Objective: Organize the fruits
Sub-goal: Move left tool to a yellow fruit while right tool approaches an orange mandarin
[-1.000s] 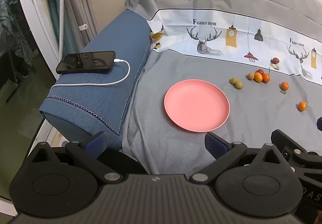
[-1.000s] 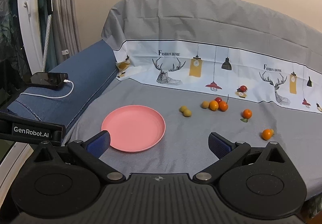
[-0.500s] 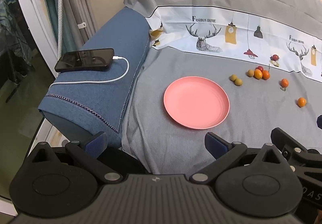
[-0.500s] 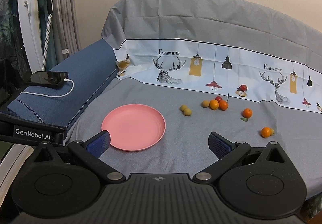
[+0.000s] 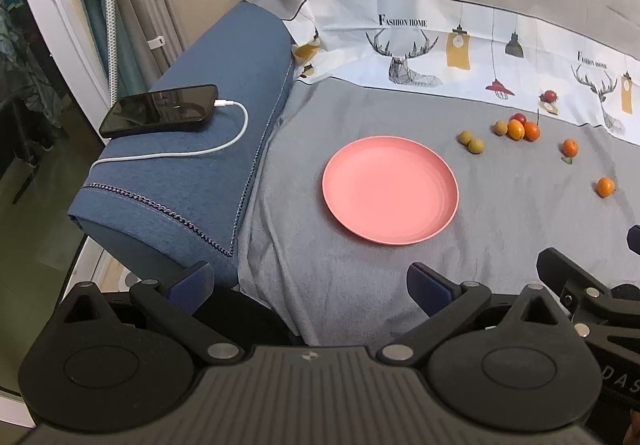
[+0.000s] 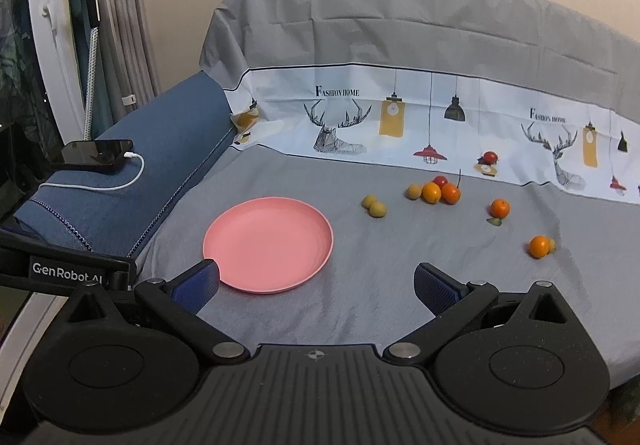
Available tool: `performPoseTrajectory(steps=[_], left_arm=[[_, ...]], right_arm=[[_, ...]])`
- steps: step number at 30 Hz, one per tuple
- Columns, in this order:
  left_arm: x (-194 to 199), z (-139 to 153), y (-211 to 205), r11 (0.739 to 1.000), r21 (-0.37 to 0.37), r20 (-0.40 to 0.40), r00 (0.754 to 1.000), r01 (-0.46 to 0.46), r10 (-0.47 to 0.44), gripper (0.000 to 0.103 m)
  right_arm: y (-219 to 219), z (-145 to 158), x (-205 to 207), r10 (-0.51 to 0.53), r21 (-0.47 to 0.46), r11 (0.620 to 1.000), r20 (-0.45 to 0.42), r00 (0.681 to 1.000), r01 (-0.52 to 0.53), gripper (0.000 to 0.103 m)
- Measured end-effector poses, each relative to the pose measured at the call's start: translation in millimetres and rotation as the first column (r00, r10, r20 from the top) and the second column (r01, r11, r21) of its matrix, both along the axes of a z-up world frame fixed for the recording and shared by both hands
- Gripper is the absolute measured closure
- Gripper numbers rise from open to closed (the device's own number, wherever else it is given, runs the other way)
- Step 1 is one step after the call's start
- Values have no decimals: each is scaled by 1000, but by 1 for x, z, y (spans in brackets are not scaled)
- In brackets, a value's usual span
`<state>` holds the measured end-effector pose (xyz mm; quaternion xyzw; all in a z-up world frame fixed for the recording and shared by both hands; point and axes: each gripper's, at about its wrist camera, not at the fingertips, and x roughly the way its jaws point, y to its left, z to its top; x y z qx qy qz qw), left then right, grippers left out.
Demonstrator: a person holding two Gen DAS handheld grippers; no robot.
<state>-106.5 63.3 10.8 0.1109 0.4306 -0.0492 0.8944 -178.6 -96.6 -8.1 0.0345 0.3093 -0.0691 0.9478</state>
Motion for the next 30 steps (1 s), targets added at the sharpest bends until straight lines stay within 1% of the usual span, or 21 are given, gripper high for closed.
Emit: performPoseTrajectory(steps=[5, 7, 10, 14, 17, 22, 26, 28, 30], left_arm=[[7, -6, -10, 1000, 5, -39, 999, 25, -25, 0], [11, -9, -16, 1000, 8, -57, 998, 30, -30, 0], [21, -12, -28, 999, 19, -69, 997, 43, -42, 0], [40, -14, -59, 997, 26, -71, 995, 77, -75, 0], [64, -19, -89, 995, 1, -92, 991, 98, -98, 0], [117, -38, -149, 991, -56, -131, 983, 122, -128, 0], [163, -67, -200, 987, -82, -155, 976, 139, -150, 0], [190, -88, -226, 986, -93, -185, 971, 138, -154, 0], [217, -112, -248, 986, -104, -223, 964, 126, -147, 0]], right_arm=[[-12, -9, 3, -3, 54, 999, 4, 1000, 3, 0], [-20, -11, 4, -21, 67, 998, 17, 1000, 20, 0], [-41, -15, 5, -88, 90, 992, 38, 995, 84, 0], [-87, -27, 9, -217, 121, 970, 23, 976, 213, 0], [-130, -41, 13, -319, 141, 937, -16, 948, 318, 0], [-201, -68, 21, -472, 130, 870, -54, 880, 475, 0], [-255, -95, 41, -540, 111, 830, -85, 837, 547, 0], [-278, -109, 56, -573, 102, 807, -103, 813, 581, 1], [-303, -124, 74, -593, 116, 787, -126, 795, 606, 1]])
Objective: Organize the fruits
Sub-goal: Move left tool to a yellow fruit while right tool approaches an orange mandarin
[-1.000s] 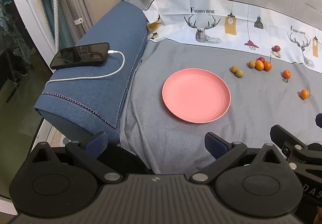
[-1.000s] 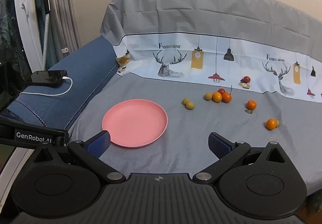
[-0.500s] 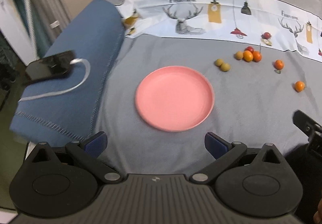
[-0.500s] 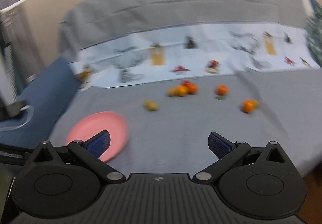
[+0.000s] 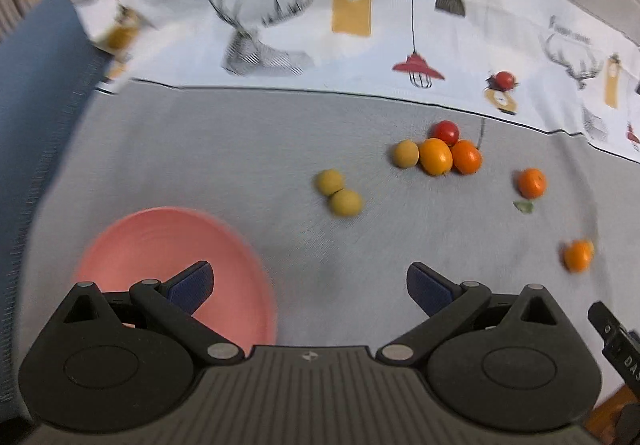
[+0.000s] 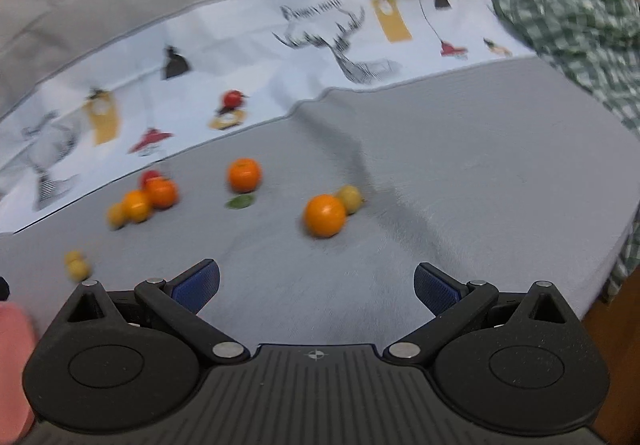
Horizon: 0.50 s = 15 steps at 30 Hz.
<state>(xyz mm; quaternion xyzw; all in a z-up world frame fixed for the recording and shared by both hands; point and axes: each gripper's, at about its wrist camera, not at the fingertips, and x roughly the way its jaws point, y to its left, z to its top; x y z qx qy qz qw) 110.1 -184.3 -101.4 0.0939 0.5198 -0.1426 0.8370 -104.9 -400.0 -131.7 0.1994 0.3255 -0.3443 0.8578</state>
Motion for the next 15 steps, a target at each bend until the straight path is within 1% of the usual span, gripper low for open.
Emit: performPoseTrajectory(steps=[2, 3, 5, 7, 9, 11, 13, 14, 15], left_arm=[[21, -22, -14, 1000, -15, -54, 999, -3, 2, 0], [32, -35, -20, 1000, -13, -92, 996, -16, 14, 0], [47, -56, -29, 999, -3, -130, 991, -43, 42, 0], [58, -73, -34, 998, 14, -157, 986, -61, 63, 0], [69, -86, -37, 997, 23, -184, 979, -79, 82, 0], [80, -98, -37, 993, 44, -197, 973, -112, 119, 0], [85, -98, -39, 991, 52, -175, 976, -123, 130, 0], [88, -98, -39, 992, 50, -176, 976, -119, 126, 0], [91, -99, -40, 991, 52, -187, 974, -120, 127, 0]], right_arm=[[-20, -16, 17, -33, 36, 999, -10, 999, 33, 1], [-30, -24, 25, -58, 53, 997, -15, 998, 59, 1], [-42, -37, 40, -108, 69, 992, -21, 994, 109, 1], [-52, -51, 56, -151, 66, 986, -28, 988, 152, 1], [-57, -62, 72, -167, 51, 984, -47, 985, 169, 1], [-55, -73, 86, -170, -30, 985, -69, 983, 169, 1], [-49, -83, 98, -148, -126, 983, -107, 983, 135, 1], [-45, -86, 99, -138, -164, 979, -91, 986, 122, 1], [-45, -87, 99, -140, -163, 979, -85, 987, 125, 1]])
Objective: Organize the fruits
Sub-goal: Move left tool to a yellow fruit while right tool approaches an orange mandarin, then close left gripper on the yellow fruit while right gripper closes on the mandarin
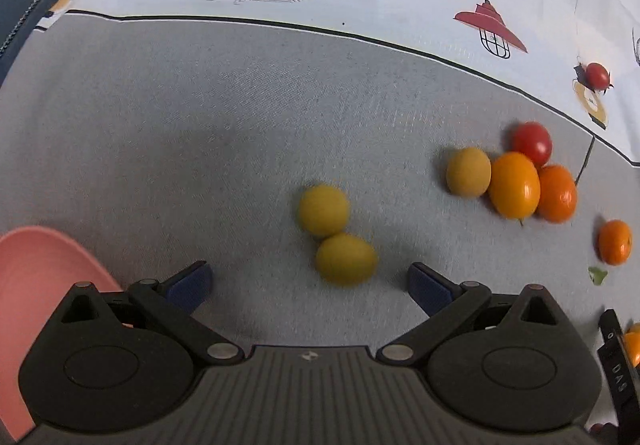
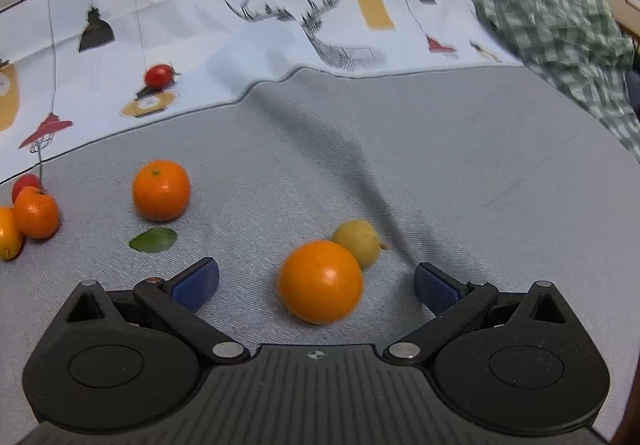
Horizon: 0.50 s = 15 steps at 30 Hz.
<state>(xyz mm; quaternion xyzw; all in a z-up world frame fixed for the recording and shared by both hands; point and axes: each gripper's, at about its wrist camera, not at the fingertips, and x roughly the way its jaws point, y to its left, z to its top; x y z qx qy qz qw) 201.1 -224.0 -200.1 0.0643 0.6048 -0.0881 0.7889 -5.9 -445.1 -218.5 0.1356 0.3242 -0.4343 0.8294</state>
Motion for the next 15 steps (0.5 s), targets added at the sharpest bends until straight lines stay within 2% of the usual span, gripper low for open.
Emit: performPoseTrajectory(steps=[3, 5, 6, 7, 8, 10, 15], left_arm=[[8, 3, 4, 999, -24, -25, 999, -30, 29, 1], [8, 9, 14, 996, -63, -17, 997, -70, 69, 20], [8, 12, 17, 994, -69, -9, 997, -82, 81, 36], [8, 14, 19, 993, -80, -14, 996, -88, 87, 58], [8, 15, 22, 992, -91, -33, 996, -91, 88, 70], [4, 19, 27, 989, -105, -51, 994, -99, 95, 72], [-16, 44, 34, 991, -125, 0, 999, -43, 43, 72]], right_arm=[[-3, 1, -1, 4, 12, 1000, 13, 1000, -4, 1], [-3, 3, -4, 2, 15, 1000, 19, 1000, -3, 11], [-2, 6, -7, -3, 8, 1000, 32, 999, 2, 32], [0, 8, -11, 0, -1, 1000, 48, 999, 0, 59], [3, 11, -14, 3, -6, 1000, 57, 998, -2, 63], [6, 13, -19, 6, 7, 1000, 65, 998, -7, 63], [14, 26, -31, 14, 19, 1000, 118, 993, -17, 64]])
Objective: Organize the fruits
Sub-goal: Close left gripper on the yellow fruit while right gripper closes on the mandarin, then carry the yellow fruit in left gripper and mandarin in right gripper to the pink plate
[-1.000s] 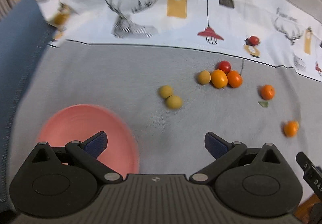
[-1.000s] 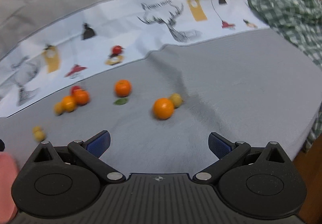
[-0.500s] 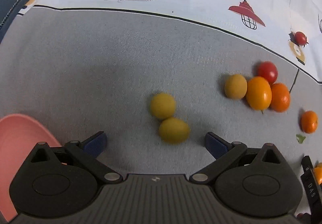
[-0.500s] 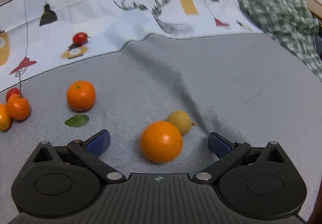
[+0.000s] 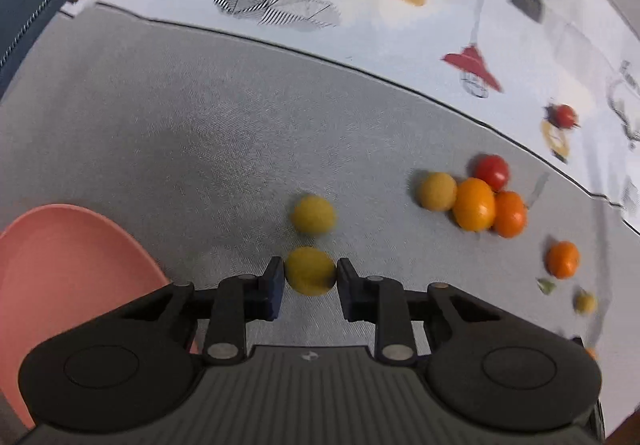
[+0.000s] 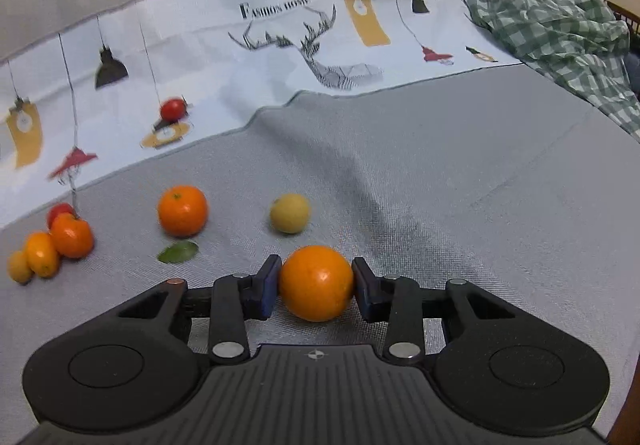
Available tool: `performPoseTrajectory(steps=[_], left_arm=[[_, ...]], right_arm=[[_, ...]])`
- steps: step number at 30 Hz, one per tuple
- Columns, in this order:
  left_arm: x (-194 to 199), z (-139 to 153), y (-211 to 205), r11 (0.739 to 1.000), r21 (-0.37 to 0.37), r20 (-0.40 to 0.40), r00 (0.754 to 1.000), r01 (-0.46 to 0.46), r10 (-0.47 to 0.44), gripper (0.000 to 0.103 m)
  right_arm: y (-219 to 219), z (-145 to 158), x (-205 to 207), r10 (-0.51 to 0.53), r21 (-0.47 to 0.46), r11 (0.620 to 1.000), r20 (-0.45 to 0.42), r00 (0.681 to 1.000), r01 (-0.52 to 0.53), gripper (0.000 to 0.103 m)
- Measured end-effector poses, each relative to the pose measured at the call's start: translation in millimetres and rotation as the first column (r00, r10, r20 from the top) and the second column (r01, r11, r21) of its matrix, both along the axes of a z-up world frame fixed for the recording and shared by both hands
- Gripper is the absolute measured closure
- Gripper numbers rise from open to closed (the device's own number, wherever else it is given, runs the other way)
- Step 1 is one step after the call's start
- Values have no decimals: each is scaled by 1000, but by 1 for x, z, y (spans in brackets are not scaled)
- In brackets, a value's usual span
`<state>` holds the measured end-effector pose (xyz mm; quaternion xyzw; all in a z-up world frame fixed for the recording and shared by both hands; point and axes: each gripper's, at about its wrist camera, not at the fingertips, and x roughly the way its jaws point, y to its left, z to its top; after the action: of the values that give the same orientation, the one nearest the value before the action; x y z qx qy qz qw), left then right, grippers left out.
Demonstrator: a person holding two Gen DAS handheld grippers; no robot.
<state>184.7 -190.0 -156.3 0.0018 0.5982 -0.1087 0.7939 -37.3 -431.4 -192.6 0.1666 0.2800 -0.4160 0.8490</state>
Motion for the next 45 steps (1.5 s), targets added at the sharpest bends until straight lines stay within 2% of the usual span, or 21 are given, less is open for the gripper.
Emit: performPoseTrajectory(steps=[5, 9, 12, 19, 24, 29, 33, 38, 45], left_arm=[[-39, 39, 6, 998, -21, 56, 996, 67, -65, 72], [-81, 67, 31, 992, -37, 99, 989, 117, -113, 72], [-117, 88, 56, 991, -24, 122, 984, 131, -127, 72], [-189, 124, 129, 993, 47, 193, 975, 106, -114, 72], [-236, 141, 178, 990, 111, 273, 955, 91, -118, 72], [-264, 154, 219, 994, 104, 325, 943, 38, -70, 72], [-282, 164, 243, 997, 76, 353, 935, 15, -40, 72], [-299, 169, 258, 998, 66, 387, 922, 8, -33, 72], [-307, 170, 265, 998, 54, 392, 919, 15, -35, 72]], right_arm=[[28, 28, -26, 71, 8, 997, 51, 996, -72, 63], [66, 52, -58, 164, 38, 985, 76, 983, -168, 63], [103, 68, -78, 262, 57, 962, 72, 962, -266, 63], [186, 116, -113, 476, 28, 876, 107, 873, -481, 63], [238, 146, -128, 588, -6, 805, 146, 796, -594, 63], [291, 157, -140, 704, -58, 710, 104, 703, -702, 63], [319, 165, -150, 754, -100, 657, 66, 654, -747, 63], [339, 173, -161, 774, -146, 629, 31, 632, -763, 63], [348, 176, -166, 776, -160, 624, 15, 630, -765, 63]])
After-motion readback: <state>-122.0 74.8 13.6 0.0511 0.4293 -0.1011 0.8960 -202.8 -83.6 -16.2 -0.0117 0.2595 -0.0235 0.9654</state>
